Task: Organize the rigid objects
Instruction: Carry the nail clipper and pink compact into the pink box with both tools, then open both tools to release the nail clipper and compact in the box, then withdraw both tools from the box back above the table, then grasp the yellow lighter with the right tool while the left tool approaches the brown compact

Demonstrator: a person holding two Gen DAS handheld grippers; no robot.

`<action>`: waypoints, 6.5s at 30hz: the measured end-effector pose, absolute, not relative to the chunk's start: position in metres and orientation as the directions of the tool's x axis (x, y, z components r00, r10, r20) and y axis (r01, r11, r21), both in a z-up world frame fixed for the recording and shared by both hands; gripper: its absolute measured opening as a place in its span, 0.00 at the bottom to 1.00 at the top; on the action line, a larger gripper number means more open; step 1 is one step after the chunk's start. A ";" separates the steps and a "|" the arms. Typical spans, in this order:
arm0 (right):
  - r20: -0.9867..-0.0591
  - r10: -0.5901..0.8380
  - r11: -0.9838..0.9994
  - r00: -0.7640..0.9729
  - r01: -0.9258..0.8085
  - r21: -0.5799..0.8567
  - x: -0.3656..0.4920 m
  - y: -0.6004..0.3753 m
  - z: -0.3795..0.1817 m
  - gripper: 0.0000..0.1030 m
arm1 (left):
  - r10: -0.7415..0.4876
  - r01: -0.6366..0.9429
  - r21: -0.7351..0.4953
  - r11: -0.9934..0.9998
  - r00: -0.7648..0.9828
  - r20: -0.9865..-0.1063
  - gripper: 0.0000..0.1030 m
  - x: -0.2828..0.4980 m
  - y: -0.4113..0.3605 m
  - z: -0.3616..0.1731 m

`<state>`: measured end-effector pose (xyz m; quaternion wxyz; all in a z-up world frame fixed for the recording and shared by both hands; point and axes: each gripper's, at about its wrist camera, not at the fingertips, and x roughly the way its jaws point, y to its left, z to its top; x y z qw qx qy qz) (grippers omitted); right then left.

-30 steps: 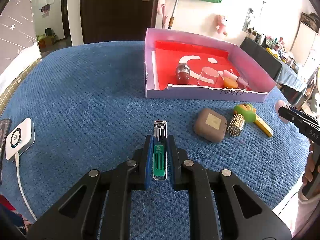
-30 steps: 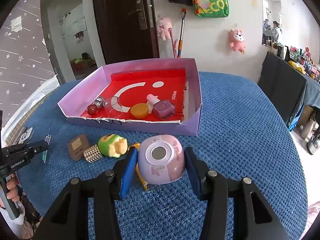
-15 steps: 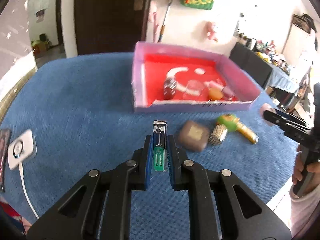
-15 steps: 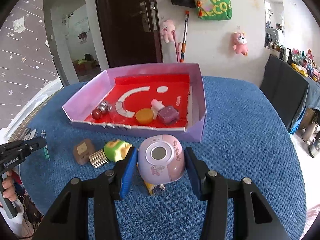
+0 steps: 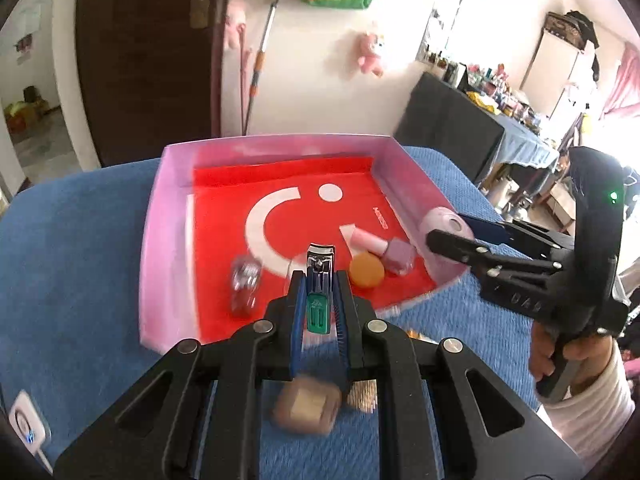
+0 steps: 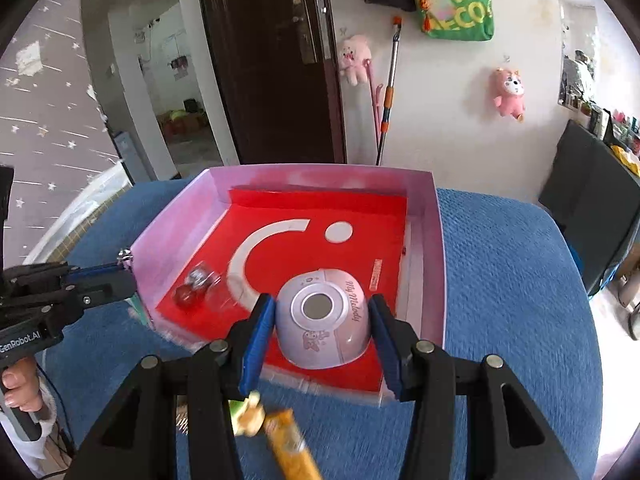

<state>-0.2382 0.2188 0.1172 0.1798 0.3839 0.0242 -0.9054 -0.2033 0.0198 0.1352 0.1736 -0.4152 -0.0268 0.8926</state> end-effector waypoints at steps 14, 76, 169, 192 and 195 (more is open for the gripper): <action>-0.782 -0.201 -0.949 -0.590 0.315 0.006 -0.322 0.204 0.080 0.49 | 0.313 -0.320 -0.171 -0.932 -0.470 -0.825 0.12 -0.311 0.061 0.101; -0.824 -0.010 -0.889 -0.566 0.382 -0.252 -0.325 0.170 0.055 0.49 | 0.213 -0.308 -0.104 -0.946 -0.346 -0.914 0.16 -0.365 0.086 0.053; -0.701 -0.199 -0.958 -0.685 0.286 -0.007 -0.118 0.232 0.073 1.00 | 0.138 -0.144 -0.044 -0.989 -0.747 -0.651 0.96 -0.084 -0.019 0.101; -0.805 -0.228 -0.912 -0.547 0.409 -0.020 -0.148 0.220 0.037 0.66 | 0.272 -0.310 -0.116 -0.944 -0.529 -0.804 0.53 -0.139 0.010 0.047; -0.790 -0.255 -0.897 -0.558 0.441 -0.022 -0.139 0.214 0.039 0.30 | 0.287 -0.312 -0.131 -0.941 -0.528 -0.799 0.48 -0.140 0.012 0.047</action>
